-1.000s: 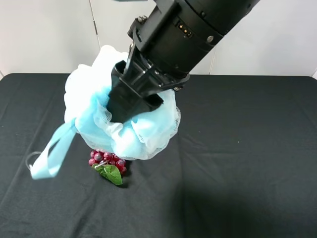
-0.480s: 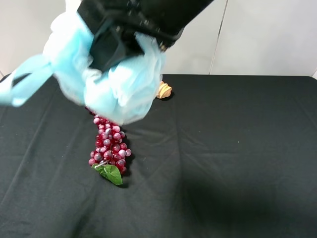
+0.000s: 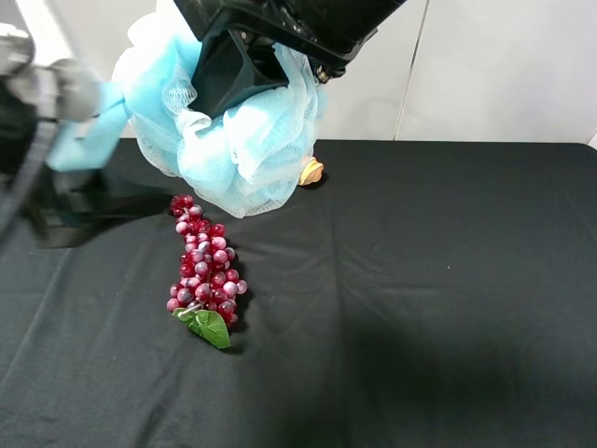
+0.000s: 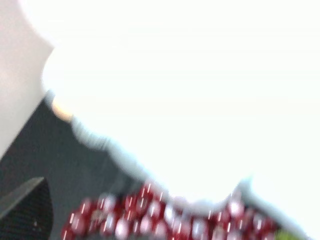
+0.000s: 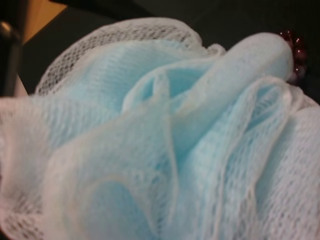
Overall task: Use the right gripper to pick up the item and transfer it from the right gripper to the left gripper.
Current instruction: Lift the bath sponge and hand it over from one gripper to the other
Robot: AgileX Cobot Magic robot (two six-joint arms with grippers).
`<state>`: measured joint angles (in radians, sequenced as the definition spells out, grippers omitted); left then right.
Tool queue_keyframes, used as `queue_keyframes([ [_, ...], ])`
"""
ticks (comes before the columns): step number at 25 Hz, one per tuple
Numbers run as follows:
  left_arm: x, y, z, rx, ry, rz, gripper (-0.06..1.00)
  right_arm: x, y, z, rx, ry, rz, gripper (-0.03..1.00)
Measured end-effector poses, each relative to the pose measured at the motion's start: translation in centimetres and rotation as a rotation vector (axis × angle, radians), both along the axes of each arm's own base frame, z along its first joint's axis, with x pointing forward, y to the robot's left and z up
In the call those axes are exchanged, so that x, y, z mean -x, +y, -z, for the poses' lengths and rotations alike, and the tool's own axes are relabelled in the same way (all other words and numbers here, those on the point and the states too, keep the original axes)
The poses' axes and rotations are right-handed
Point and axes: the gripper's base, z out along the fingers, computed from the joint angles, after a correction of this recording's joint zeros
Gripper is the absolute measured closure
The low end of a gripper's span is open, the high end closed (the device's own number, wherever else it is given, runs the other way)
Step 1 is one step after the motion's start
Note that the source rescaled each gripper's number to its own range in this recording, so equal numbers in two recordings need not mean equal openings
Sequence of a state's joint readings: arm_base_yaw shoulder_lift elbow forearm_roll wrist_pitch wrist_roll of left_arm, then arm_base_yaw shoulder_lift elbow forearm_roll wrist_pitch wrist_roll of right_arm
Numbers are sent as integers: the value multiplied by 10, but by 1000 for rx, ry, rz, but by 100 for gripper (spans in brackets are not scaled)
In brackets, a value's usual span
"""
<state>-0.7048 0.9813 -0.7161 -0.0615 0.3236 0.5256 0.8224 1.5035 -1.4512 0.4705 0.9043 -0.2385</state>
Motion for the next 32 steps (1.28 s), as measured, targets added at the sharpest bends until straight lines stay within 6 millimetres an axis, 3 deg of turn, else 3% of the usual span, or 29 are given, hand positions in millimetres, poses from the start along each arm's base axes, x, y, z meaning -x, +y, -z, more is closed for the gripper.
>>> queue_keyframes([
  [5, -4, -31, 6, 51, -60, 82, -3, 0, 0, 0, -1, 6, 4, 93],
  [11, -10, -49, 10, 103, -117, 109, -1, -1, -1, 0, -1, 6, 8, 97],
  [15, -12, -52, 9, 128, -144, 108, 17, -3, -2, -1, -2, 2, 14, 97],
  [19, -13, -52, 9, 140, -144, 102, 53, -3, -3, -3, -6, -5, 16, 97],
  [20, -13, -52, 8, 142, -143, 101, 57, -3, -3, -3, -6, -5, 18, 97],
  [29, -13, -52, 9, 145, -141, 98, 63, -3, -3, -3, -6, -1, 21, 97],
  [30, -13, -52, 9, 145, -141, 98, 64, -3, -3, -3, -7, 5, 26, 92],
  [32, -13, -52, 9, 145, -141, 98, 65, -3, -4, -3, -2, 7, 31, 40],
])
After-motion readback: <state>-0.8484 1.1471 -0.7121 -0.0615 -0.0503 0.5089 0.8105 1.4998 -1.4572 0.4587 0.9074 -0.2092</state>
